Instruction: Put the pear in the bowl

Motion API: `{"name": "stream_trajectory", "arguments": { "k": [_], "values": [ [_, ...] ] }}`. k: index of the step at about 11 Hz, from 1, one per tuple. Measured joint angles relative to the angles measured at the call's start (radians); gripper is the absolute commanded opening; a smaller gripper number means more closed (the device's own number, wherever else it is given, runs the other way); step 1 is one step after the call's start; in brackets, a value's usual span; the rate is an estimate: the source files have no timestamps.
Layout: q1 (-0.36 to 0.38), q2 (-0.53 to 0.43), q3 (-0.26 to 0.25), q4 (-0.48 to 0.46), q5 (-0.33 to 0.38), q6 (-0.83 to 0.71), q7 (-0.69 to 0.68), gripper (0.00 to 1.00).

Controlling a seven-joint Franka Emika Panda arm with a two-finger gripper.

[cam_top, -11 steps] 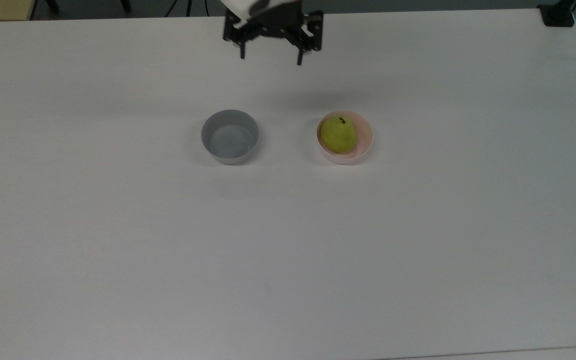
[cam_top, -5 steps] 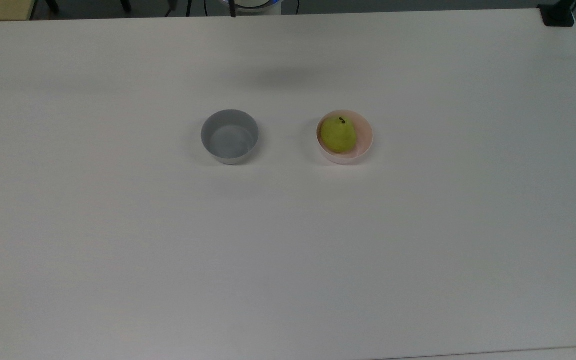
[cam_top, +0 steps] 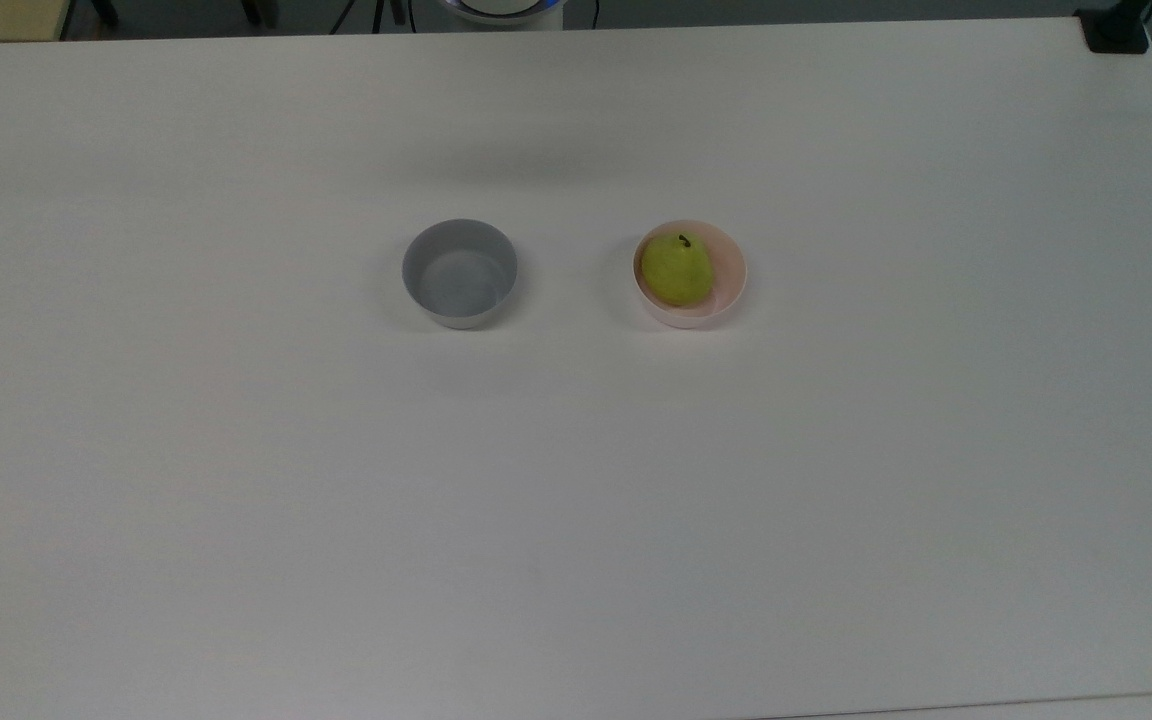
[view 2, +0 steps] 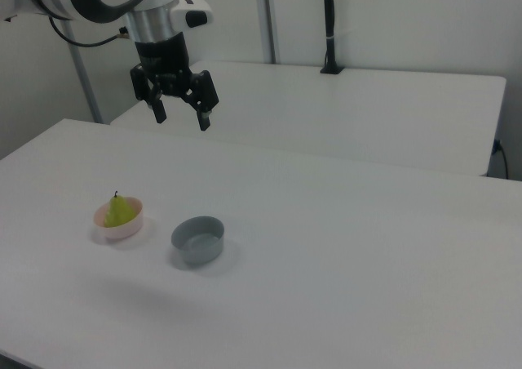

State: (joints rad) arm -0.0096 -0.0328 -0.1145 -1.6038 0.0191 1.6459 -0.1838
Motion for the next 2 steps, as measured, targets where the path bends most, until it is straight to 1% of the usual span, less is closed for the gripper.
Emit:
{"name": "stream_trajectory", "arguments": {
  "k": [2],
  "values": [
    [-0.001, 0.002, -0.009, 0.012, 0.002, 0.000, -0.012, 1.00]
  ]
}}
